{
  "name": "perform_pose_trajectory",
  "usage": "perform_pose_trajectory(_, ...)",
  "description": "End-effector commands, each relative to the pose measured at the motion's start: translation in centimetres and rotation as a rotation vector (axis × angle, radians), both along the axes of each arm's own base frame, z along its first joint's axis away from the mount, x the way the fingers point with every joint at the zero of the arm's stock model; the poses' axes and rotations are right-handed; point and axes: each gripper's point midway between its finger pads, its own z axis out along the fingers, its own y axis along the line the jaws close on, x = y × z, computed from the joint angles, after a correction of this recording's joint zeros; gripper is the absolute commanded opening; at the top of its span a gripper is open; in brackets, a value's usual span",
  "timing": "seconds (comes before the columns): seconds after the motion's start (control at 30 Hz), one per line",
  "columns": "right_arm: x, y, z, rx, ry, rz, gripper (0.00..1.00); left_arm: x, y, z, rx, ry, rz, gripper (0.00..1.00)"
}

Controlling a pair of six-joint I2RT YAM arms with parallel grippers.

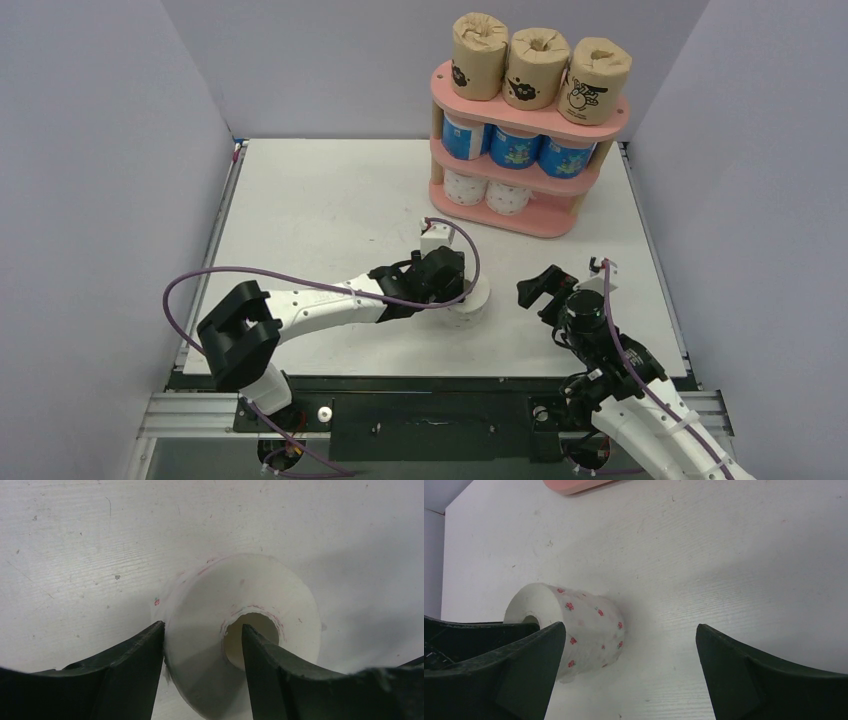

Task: Place and organize the paper towels onto the shelf
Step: Place the paper towel at the center of the board.

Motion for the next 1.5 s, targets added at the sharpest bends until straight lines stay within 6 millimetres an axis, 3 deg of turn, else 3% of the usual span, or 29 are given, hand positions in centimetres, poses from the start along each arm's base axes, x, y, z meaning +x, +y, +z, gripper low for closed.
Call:
perform_pose_trajectory(0.0, 0.4, 0.9, 1.0, -0.022, -0.021, 0.062, 0.99, 0.3, -1.9, 2.6, -0.063, -0.033, -0.023, 0.56)
perform_pose_trajectory(0.17, 0.5, 1.2, 1.9, -0.044, -0.021, 0.09, 1.0, 0.1, -1.6, 5.0, -0.099, -0.049, -0.023, 0.77)
perform_pose_trajectory(0.33, 0.6, 2.2, 2.4, -0.047, -0.01, 0.14, 1.0, -0.2, 0.4, 9.1, -0.162, -0.106, 0.008, 0.96)
perform_pose_trajectory(0.4, 0.7, 2.9, 2.7, -0.037, -0.007, 0.168, 1.0, -0.2, 1.8, 10.3, -0.181, -0.138, 0.037, 1.0)
perform_pose_trajectory(0.5, 1.0, 3.9, 2.8, -0.047, 0.011, 0.195, 1.0, 0.0, 4.4, 11.4, -0.215, -0.183, 0.105, 0.97)
perform_pose_trajectory(0.53, 1.2, 4.0, 2.8, -0.06, 0.022, 0.193, 1.0, -0.1, 5.7, 11.3, -0.231, -0.199, 0.137, 0.97)
perform_pose_trajectory(0.57, 1.1, 4.5, 2.8, -0.064, 0.03, 0.21, 1.0, -0.1, 7.0, 9.9, -0.219, -0.197, 0.178, 0.96)
perform_pose_trajectory(0.6, 1.2, 5.0, 2.5, -0.071, 0.049, 0.221, 1.0, -0.3, 8.1, 10.8, -0.257, -0.213, 0.205, 0.96)
perform_pose_trajectory(0.7, 1.2, 6.8, 2.2, -0.044, 0.081, 0.276, 0.99, -0.8, 11.8, 9.1, -0.309, -0.206, 0.315, 0.96)
perform_pose_trajectory(0.83, 1.6, 8.4, 1.8, -0.013, 0.096, 0.316, 0.98, -1.9, 14.4, 7.6, -0.378, -0.205, 0.349, 0.96)
perform_pose_trajectory(1.13, 2.2, 11.2, 0.8, 0.04, 0.137, 0.394, 0.93, -3.7, 17.2, 5.2, -0.412, -0.18, 0.388, 0.96)
perform_pose_trajectory(1.47, 2.6, 11.6, -0.7, 0.025, 0.178, 0.394, 0.85, -4.0, 17.7, 4.2, -0.407, -0.16, 0.4, 0.96)
